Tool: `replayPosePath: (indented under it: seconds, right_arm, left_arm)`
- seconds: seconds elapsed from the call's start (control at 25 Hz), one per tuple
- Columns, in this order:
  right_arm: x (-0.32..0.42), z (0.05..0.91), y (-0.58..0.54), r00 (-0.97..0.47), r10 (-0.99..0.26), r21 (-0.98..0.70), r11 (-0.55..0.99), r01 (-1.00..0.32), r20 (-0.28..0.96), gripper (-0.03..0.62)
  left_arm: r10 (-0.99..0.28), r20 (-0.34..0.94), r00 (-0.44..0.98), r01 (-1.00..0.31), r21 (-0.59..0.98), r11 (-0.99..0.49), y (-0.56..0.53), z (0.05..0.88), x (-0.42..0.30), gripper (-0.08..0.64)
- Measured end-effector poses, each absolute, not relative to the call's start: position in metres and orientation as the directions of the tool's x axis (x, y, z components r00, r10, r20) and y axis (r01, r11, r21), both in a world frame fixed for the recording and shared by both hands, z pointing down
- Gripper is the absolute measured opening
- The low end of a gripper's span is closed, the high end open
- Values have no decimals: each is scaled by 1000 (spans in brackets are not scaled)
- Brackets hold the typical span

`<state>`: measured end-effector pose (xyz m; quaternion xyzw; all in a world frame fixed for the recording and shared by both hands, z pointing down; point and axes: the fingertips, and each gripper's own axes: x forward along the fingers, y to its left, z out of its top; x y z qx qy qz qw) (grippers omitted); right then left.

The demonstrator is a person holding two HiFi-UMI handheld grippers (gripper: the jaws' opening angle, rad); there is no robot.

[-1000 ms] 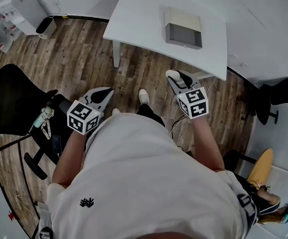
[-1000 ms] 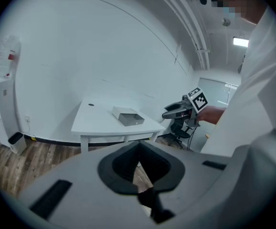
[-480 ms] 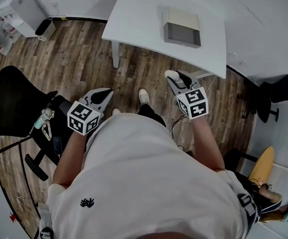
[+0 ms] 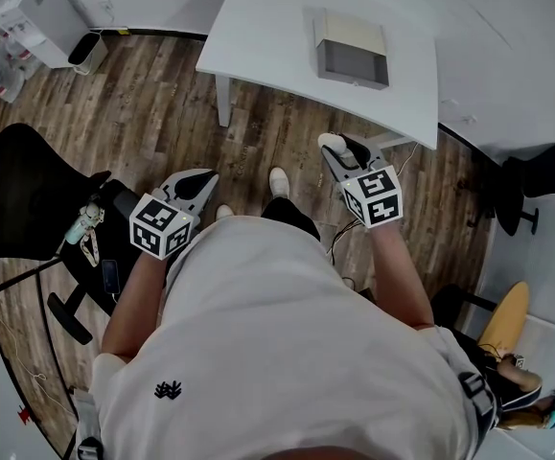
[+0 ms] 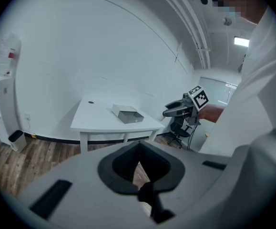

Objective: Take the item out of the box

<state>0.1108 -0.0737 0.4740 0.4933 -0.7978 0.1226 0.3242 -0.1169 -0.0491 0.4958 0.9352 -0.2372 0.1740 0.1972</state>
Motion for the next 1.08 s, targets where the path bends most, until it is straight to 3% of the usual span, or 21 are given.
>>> replayPosePath:
  seconds: [0.56,1.08]
  right_arm:
    - [127,482,-86,-325,-686,103,504,-858,651,166]
    - [178,485,-120,-352,-668,78,524,-848,655,166]
  left_arm:
    - [-370,440,818,-520,293,-802,-60,500,-99,6]
    - [-350,456,818,-510,296,-808,-89,495,-35,6]
